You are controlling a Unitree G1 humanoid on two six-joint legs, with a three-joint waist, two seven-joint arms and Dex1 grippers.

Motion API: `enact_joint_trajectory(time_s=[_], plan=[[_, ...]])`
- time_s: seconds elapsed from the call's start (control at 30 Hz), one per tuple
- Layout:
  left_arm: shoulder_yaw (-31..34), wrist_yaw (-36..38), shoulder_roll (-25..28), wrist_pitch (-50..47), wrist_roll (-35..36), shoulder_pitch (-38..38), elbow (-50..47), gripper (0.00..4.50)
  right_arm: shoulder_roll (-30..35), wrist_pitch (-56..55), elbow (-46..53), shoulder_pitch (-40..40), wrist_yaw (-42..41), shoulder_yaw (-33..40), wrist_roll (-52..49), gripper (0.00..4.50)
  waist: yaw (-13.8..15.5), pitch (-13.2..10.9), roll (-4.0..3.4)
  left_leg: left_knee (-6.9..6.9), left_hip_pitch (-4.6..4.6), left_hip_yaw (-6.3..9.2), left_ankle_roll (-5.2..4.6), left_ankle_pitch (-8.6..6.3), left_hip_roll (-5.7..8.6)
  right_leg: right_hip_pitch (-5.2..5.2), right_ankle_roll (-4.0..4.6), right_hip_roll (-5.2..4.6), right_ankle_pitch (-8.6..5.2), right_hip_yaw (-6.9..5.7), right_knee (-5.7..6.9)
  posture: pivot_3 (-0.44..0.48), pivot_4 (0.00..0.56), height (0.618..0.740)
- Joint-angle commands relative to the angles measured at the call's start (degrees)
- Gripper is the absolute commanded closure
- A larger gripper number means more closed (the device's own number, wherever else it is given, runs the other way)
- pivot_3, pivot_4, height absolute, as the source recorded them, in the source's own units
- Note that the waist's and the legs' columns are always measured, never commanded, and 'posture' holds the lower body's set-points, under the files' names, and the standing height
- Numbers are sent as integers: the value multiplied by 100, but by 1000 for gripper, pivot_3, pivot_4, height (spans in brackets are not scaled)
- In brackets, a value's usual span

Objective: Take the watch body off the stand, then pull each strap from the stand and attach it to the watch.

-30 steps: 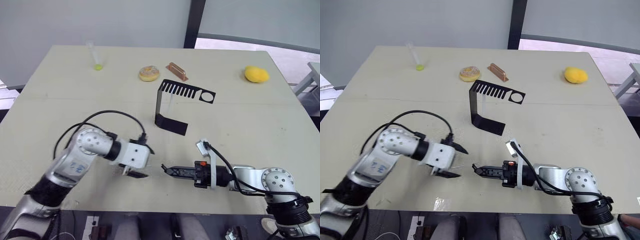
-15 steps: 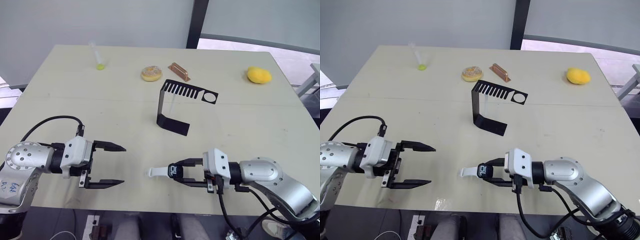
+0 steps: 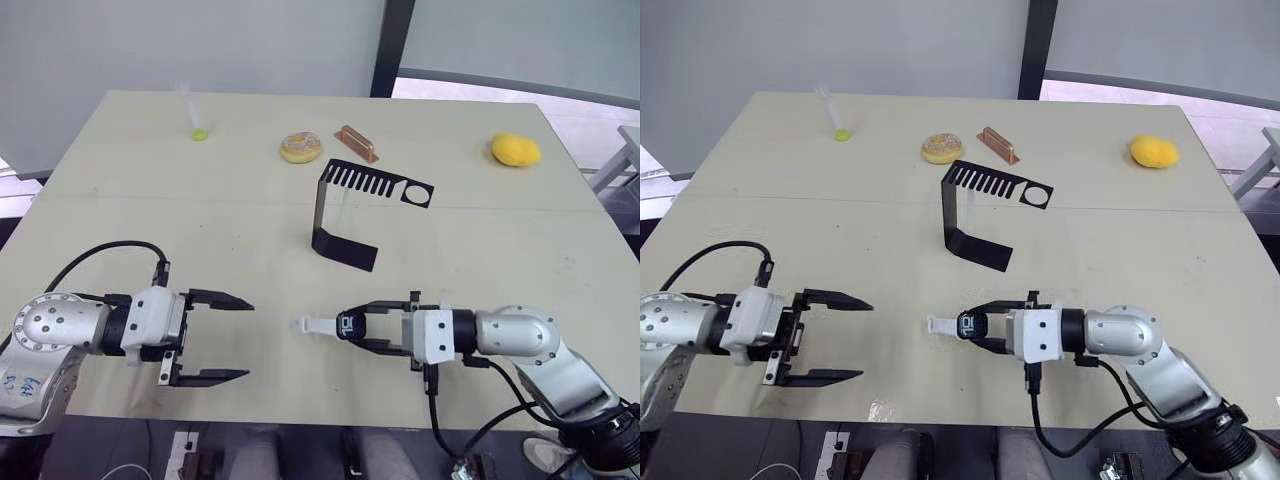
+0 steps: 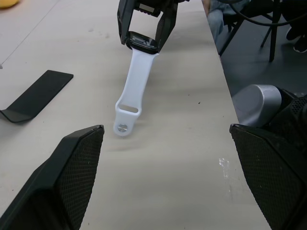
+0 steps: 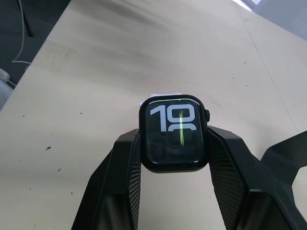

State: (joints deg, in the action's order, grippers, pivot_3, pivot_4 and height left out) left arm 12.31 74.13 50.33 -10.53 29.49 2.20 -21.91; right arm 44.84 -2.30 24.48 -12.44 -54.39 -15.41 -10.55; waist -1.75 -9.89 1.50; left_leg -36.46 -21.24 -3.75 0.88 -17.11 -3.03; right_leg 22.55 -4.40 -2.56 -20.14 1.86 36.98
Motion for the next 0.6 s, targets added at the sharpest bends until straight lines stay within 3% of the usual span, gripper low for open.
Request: enact_joint_trajectory(time_s=[0.03,0.17,0.27,0.57,0.6], plan=[[-130,-473,-229,146,-128,269,-288,0,-155,909,368,52,-91,71,-808,3004,3,0,0,0,0,0,0,0,0,0,0,0,0,0,0,0,150,740],[-609,-1012,-690,364,-518,591,-546,0,-276,3256,857,32,274,275,-2782,3004,10,2,3,-4,-1,2,0,0,-1,-3,-2,-2,1,0,5,0,150,740],[-1019,-1141,-829,595,-904,712,-656,0,-483,4369,836,-186,740,428,-3616,3004,-3,2,3,-8,-1,3,0,0,-2,-5,-3,-2,2,0,5,0,150,740],[-1493,-1396,-861,290,-1080,862,-732,0,-890,5407,796,-496,1363,718,-4184,3004,5,2,2,-6,-3,3,-1,0,-3,-1,-2,1,1,2,4,0,150,740],[-1516,-1423,-852,286,-1132,867,-707,240,-903,5444,801,-504,1368,723,-4198,3004,6,2,2,-7,-3,3,-1,-1,-2,-1,-2,1,1,1,4,0,150,740]])
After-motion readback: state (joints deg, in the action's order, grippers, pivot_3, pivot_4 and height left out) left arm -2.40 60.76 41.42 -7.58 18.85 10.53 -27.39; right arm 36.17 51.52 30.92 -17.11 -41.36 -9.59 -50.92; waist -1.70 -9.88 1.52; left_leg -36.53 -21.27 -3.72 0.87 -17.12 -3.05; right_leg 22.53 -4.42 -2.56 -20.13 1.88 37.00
